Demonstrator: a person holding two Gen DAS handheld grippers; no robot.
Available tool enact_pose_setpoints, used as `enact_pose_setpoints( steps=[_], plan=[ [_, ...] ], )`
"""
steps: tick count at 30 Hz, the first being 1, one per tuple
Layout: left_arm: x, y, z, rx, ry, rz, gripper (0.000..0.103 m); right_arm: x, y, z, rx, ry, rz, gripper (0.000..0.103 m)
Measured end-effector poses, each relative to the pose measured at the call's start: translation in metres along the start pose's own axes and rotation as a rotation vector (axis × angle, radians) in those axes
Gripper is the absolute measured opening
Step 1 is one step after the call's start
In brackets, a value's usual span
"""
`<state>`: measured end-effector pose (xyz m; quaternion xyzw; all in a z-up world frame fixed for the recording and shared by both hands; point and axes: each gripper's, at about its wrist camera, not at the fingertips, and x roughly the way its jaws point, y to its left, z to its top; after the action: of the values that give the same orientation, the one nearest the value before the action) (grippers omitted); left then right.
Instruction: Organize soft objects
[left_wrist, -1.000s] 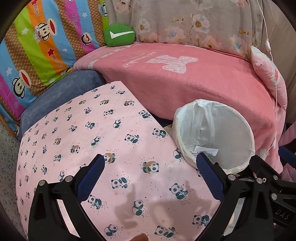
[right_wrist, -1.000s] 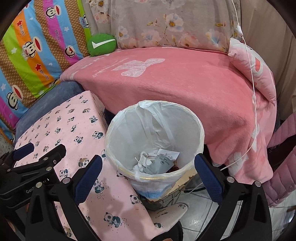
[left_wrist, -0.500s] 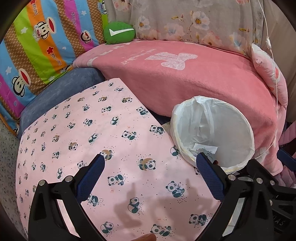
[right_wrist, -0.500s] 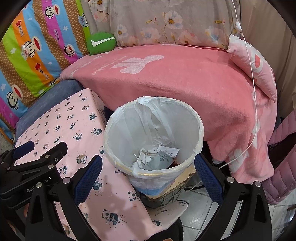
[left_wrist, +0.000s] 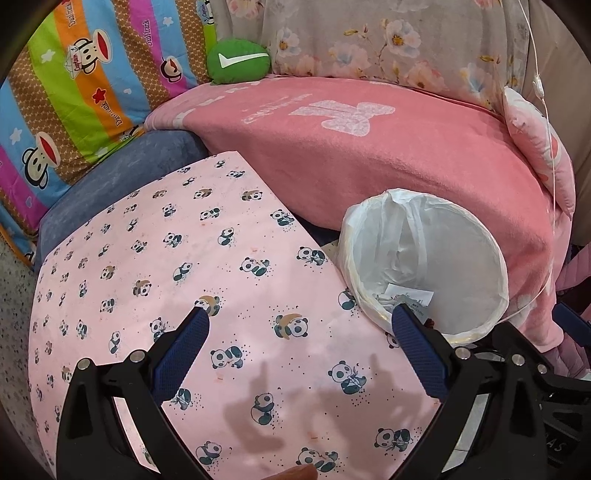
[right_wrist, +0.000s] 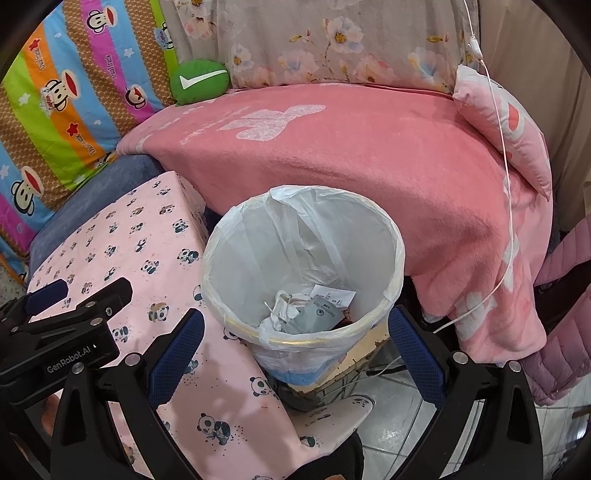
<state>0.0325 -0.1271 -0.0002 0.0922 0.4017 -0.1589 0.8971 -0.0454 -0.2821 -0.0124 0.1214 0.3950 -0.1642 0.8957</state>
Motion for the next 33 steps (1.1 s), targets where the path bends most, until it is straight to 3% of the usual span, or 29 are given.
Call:
enact_pose_setpoints(
  steps=[18,33],
  plan=[
    [0.008,0.001,-0.006,-0.008,0.029,0.053,0.096,0.005,-0.001,-0.001,0.005,0.015,-0.002,0.098],
    [0.009,-0.003,-0.010,0.006,0.028,0.052,0.096,0.009,-0.002,-0.003,0.014,0.020,-0.002,0.098]
  ],
)
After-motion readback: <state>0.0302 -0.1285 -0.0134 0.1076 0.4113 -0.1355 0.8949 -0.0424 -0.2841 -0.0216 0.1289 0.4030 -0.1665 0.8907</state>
